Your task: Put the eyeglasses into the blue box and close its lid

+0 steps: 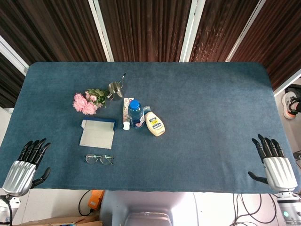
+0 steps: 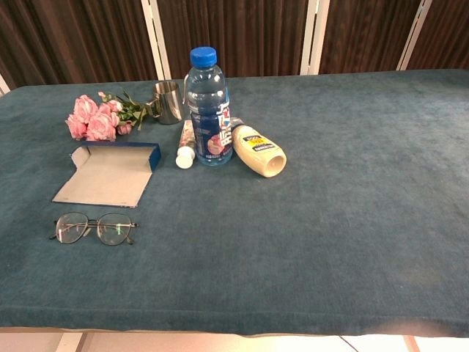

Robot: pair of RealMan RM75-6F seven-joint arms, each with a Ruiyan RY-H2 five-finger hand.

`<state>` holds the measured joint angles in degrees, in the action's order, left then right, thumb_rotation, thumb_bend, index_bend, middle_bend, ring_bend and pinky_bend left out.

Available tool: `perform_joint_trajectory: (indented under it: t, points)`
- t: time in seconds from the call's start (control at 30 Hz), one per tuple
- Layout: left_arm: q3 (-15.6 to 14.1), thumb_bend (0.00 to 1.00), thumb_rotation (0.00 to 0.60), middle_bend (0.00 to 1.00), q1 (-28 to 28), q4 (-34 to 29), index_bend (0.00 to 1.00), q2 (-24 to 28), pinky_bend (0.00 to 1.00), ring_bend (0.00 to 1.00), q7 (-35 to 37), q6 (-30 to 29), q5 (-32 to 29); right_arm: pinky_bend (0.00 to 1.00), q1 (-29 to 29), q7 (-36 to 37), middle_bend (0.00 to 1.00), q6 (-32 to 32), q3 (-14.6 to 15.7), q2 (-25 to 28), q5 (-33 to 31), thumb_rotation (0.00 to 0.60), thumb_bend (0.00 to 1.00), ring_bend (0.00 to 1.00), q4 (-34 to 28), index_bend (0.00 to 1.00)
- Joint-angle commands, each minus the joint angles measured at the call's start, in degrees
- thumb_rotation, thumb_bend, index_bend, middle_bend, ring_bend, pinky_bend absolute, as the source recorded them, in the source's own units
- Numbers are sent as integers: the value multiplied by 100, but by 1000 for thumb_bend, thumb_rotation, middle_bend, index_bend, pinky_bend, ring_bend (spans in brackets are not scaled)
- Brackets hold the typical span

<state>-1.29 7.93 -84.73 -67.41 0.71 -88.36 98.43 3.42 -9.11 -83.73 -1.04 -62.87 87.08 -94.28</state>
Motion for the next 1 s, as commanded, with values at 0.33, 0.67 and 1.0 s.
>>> perform_joint_trajectory:
  t: [0.33, 0.67, 1.0]
  points:
    - [-136, 452, 600, 0, 602, 148, 146, -520, 38, 0, -134, 644, 609, 43, -98, 136, 0, -135, 72, 108, 135, 600, 217, 0, 1, 0]
    - [205, 406, 600, 0, 1186, -265, 187, -1222, 34, 0, -1181, 1925, -180, 43, -104, 367, 0, -144, 88, 203, 216, 600, 217, 0, -3, 0]
    - [424, 407, 600, 0, 1469, -48, 250, -1687, 32, 0, -1487, 2302, -609, 43, -69, 470, 0, -43, 69, 269, 150, 600, 216, 0, -24, 0]
